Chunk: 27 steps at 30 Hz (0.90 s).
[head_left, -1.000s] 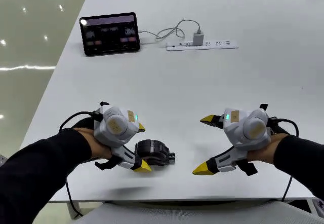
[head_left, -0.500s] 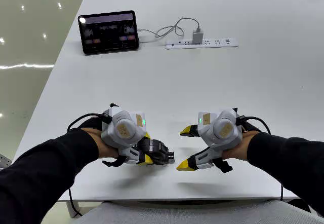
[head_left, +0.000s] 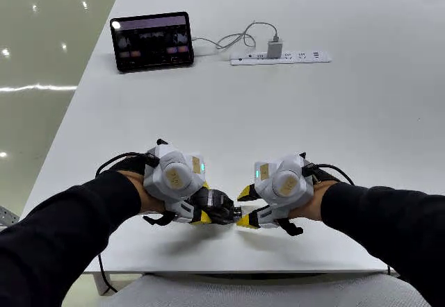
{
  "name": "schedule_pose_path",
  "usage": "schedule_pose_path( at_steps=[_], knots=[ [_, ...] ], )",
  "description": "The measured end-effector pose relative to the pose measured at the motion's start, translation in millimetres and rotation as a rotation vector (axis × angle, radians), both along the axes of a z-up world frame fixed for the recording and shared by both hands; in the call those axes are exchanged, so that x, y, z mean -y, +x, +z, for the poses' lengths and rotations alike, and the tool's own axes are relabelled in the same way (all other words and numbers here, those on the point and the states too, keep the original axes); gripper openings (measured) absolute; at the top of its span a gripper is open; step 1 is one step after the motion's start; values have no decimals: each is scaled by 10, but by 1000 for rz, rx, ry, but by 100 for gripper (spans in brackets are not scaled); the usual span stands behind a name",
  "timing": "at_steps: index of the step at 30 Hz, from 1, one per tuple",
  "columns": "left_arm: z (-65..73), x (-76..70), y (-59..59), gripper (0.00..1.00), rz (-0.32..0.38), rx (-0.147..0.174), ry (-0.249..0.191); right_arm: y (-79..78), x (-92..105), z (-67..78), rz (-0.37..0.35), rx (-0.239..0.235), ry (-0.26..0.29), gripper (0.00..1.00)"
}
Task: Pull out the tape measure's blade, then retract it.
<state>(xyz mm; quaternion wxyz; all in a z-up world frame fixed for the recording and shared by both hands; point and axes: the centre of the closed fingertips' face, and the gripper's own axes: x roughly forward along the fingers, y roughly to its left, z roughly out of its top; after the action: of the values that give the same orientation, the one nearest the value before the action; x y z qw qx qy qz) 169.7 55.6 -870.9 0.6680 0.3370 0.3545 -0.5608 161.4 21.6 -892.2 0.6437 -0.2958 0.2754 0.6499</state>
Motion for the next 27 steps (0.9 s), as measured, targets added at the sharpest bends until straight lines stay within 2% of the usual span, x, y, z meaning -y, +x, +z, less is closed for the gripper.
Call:
schedule_pose_path(
  at_steps=[4, 7, 10, 11, 13, 15, 17, 22, 27],
  knots=[
    [-2, 2, 1, 31, -1, -14, 4, 20, -21, -39, -17, -1, -4, 22],
    [-5, 1, 1, 31, 3, -21, 6, 33, -19, -86, 3, 30, -26, 19],
    [-5, -1, -3, 31, 5, -24, 8, 7, -49, -100, 12, 27, -23, 14],
    [-6, 0, -6, 31, 2, -24, 8, 15, -44, -98, 21, 41, -31, 14],
    [-6, -2, -2, 31, 4, -26, 6, 12, -37, -94, 8, 17, -23, 13],
    [-4, -3, -1, 31, 16, -33, -1, 17, -29, -90, 38, 43, -16, 12],
    [-4, -7, -2, 31, 20, -31, -9, 28, -24, -92, 20, 17, -10, 11],
    [1, -13, 2, 31, 33, -24, -31, 34, -14, -83, 24, 15, 5, 10],
    [3, -12, -6, 31, 27, -20, -31, 34, -17, -87, 20, 5, 5, 10]
  ],
)
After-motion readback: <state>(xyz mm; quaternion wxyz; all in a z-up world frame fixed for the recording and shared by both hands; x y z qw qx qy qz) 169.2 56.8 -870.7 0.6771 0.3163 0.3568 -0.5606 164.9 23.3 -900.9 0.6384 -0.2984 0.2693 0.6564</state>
